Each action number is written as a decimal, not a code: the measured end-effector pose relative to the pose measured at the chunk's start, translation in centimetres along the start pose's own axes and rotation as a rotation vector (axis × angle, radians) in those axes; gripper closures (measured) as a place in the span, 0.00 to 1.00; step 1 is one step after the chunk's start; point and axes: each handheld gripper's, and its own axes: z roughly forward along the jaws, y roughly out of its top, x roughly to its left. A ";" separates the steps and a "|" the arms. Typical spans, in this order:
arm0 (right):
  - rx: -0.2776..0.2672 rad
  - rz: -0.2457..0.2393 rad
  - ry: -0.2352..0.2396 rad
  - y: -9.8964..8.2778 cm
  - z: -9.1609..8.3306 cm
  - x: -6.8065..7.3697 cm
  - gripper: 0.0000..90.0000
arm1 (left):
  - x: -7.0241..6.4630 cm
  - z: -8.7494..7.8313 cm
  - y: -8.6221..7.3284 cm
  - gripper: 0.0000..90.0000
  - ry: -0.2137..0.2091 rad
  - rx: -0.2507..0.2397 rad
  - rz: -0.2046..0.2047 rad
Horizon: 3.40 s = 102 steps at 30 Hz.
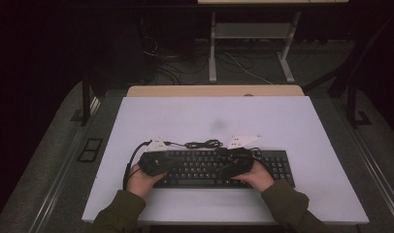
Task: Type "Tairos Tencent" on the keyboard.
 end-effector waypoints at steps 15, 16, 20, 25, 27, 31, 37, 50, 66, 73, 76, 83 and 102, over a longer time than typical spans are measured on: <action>0.003 -0.002 -0.004 0.0 0.1 0.0 0.16 | 0.2 0.6 -0.2 0.99 0.003 0.019 -0.010; 0.002 -0.001 -0.004 0.0 0.1 0.0 0.16 | 0.3 0.6 -0.3 0.99 0.001 0.017 -0.012; 0.002 0.000 -0.005 0.0 0.1 0.0 0.16 | 0.3 0.6 -0.3 0.99 -0.001 0.019 -0.013; 0.003 0.001 -0.007 0.0 0.1 0.0 0.16 | 0.4 0.8 -0.3 0.99 0.000 0.032 -0.017; 0.002 0.001 -0.007 0.0 0.1 0.0 0.16 | 0.4 0.8 -0.3 0.99 -0.002 0.031 -0.017; 0.002 0.002 -0.009 0.0 0.1 0.0 0.16 | 0.4 0.8 -0.3 0.99 -0.002 0.034 -0.018; 0.002 0.003 -0.009 0.0 0.1 0.0 0.16 | 0.4 0.8 -0.3 0.99 0.001 0.034 -0.019; 0.002 -0.001 -0.008 0.0 0.0 0.0 0.16 | 0.3 0.3 -0.2 0.99 -0.002 0.015 -0.016; 0.050 -0.001 0.043 0.3 0.2 0.8 0.44 | -0.2 -0.3 -0.6 0.71 0.002 0.012 -0.034; 0.066 -0.007 0.068 0.2 0.7 1.3 0.59 | -0.3 -0.5 -0.8 0.52 0.005 0.003 -0.041; 0.075 -0.015 0.077 0.2 0.9 1.5 0.65 | -0.4 -0.7 -0.8 0.47 0.004 -0.006 -0.044; 0.107 -0.030 0.086 0.2 1.5 2.1 0.83 | -0.5 -0.7 -0.9 0.39 0.013 -0.015 -0.044; 0.154 -0.054 0.093 0.0 2.5 2.6 0.99 | -0.4 -0.7 -1.0 0.33 0.019 -0.020 -0.050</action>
